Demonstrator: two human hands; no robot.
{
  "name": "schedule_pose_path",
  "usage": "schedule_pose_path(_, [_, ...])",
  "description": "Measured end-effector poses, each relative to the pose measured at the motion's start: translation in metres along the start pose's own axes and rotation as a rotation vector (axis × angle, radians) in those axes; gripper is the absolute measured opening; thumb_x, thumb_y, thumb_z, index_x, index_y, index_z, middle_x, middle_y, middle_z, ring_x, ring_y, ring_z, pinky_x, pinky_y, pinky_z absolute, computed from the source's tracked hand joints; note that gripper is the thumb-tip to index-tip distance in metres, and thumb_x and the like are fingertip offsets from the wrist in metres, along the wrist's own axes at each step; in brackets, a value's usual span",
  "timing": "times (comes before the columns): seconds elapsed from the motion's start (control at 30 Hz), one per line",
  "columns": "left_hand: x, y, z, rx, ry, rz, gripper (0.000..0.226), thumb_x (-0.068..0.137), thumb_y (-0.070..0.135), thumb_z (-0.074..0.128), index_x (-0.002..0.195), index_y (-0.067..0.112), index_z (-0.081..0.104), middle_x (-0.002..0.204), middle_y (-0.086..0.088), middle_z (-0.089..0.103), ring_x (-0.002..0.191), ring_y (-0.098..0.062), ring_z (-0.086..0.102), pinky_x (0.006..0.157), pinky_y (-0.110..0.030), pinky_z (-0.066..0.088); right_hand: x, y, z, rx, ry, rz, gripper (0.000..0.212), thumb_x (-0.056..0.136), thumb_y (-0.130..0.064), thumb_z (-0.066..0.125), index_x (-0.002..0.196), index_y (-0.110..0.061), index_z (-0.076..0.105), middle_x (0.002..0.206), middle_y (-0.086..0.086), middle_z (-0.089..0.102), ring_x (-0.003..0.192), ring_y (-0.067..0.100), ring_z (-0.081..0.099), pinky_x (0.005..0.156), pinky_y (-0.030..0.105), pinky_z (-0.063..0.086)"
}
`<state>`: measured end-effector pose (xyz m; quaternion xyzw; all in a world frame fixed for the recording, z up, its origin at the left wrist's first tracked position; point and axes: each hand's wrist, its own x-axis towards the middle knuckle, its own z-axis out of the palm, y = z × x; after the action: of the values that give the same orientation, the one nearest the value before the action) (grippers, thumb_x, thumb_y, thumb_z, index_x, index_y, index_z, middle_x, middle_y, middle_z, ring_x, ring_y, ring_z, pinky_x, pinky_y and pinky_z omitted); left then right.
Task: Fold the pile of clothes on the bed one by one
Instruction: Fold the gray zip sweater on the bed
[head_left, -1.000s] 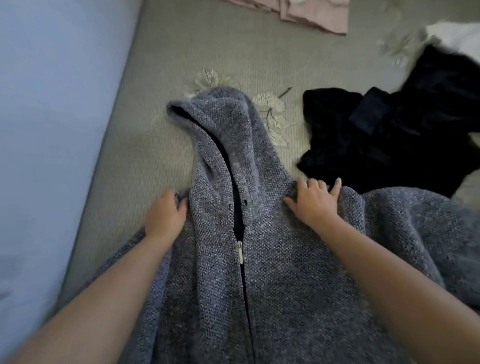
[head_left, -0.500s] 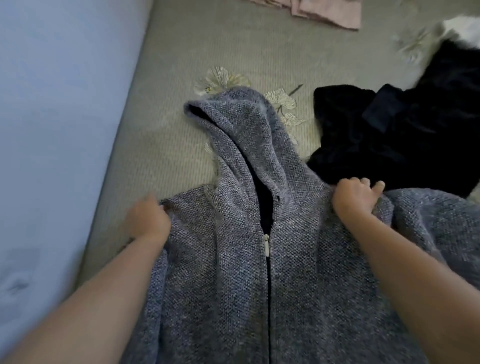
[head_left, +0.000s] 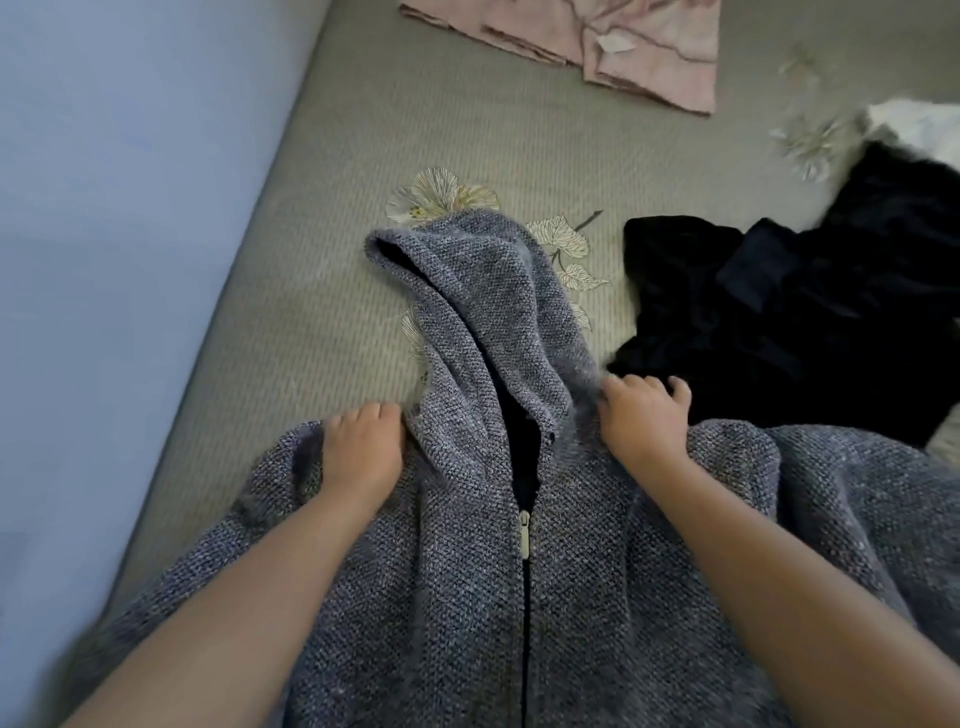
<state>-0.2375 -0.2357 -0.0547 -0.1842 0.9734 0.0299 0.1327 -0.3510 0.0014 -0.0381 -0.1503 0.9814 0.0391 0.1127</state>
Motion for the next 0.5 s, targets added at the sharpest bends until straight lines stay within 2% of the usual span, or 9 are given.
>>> schedule_pose_path(0.07, [0.009, -0.007, -0.007, -0.026, 0.071, -0.004, 0.025, 0.097, 0.021, 0.033, 0.104, 0.005, 0.052, 0.105, -0.014, 0.060, 0.092, -0.030, 0.055, 0.071, -0.035, 0.035, 0.010, 0.010, -0.008, 0.127, 0.091, 0.156, 0.023, 0.096, -0.023, 0.038, 0.100, -0.010, 0.056, 0.100, 0.011, 0.061, 0.098, 0.032, 0.054, 0.098, 0.043, 0.026])
schedule_pose_path(0.17, [0.027, -0.013, -0.010, 0.000, 0.113, 0.009, 0.027, 0.097, 0.024, 0.034, 0.104, 0.006, 0.053, 0.103, -0.013, 0.060, 0.085, -0.027, 0.053, 0.068, -0.033, 0.032, 0.017, 0.018, -0.005, 0.135, 0.075, 0.222, 0.025, 0.098, -0.022, 0.031, 0.095, -0.009, 0.052, 0.098, 0.012, 0.062, 0.090, 0.032, 0.056, 0.098, 0.043, 0.024])
schedule_pose_path(0.27, [0.033, -0.012, -0.007, 0.086, 0.035, -0.053, 0.024, 0.095, 0.013, 0.035, 0.115, 0.009, 0.048, 0.116, -0.011, 0.054, 0.105, -0.029, 0.050, 0.085, -0.036, 0.037, 0.014, 0.009, 0.006, 0.035, 0.004, 0.245, 0.023, 0.097, -0.014, 0.030, 0.100, -0.009, 0.052, 0.105, 0.011, 0.061, 0.102, 0.031, 0.052, 0.103, 0.045, 0.020])
schedule_pose_path(0.37, [0.030, -0.009, -0.005, 0.117, -0.021, -0.062, 0.031, 0.092, 0.008, 0.033, 0.122, 0.009, 0.038, 0.122, -0.014, 0.046, 0.113, -0.030, 0.042, 0.094, -0.039, 0.032, 0.008, 0.003, 0.009, -0.039, 0.017, 0.205, 0.025, 0.097, -0.011, 0.030, 0.113, -0.006, 0.049, 0.116, 0.014, 0.054, 0.113, 0.033, 0.043, 0.106, 0.049, 0.016])
schedule_pose_path(0.43, [0.022, -0.011, -0.005, 0.043, -0.017, -0.035, 0.038, 0.089, 0.008, 0.038, 0.127, 0.008, 0.034, 0.125, -0.017, 0.042, 0.115, -0.033, 0.038, 0.099, -0.043, 0.028, -0.006, -0.002, 0.007, 0.013, 0.065, 0.144, 0.034, 0.097, -0.017, 0.034, 0.127, -0.003, 0.041, 0.129, 0.018, 0.045, 0.121, 0.034, 0.037, 0.107, 0.052, 0.013])
schedule_pose_path(0.5, [0.004, -0.021, -0.006, -0.056, 0.064, 0.005, 0.045, 0.089, 0.012, 0.045, 0.132, 0.005, 0.033, 0.131, -0.021, 0.038, 0.120, -0.035, 0.034, 0.103, -0.048, 0.022, -0.029, -0.015, 0.003, 0.138, 0.154, 0.047, 0.044, 0.096, -0.023, 0.040, 0.134, 0.000, 0.038, 0.140, 0.021, 0.038, 0.129, 0.036, 0.033, 0.108, 0.054, 0.012])
